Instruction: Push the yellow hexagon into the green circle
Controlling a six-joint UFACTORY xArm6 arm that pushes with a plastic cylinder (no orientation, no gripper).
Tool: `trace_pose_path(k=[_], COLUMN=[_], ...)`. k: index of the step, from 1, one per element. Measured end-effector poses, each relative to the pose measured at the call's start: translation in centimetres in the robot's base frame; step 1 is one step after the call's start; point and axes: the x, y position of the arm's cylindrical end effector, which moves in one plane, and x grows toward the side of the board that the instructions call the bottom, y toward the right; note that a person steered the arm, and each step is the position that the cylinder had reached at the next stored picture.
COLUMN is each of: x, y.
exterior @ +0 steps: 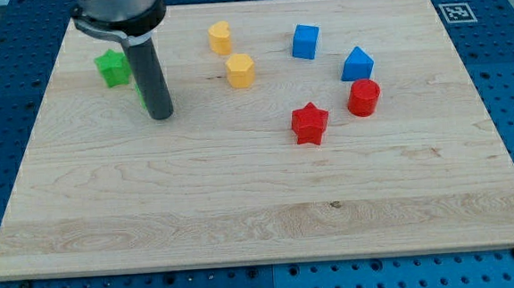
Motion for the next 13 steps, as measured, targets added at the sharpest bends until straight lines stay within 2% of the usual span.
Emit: trace_pose_path(k=[1,3,5,6,8,10,13], x=[-0.8,-0.9,-7.5,-9.4,-8.9,-6.3,-6.3], y=[0.0,4.0,4.4,7.8,19.7,17.9,12.4])
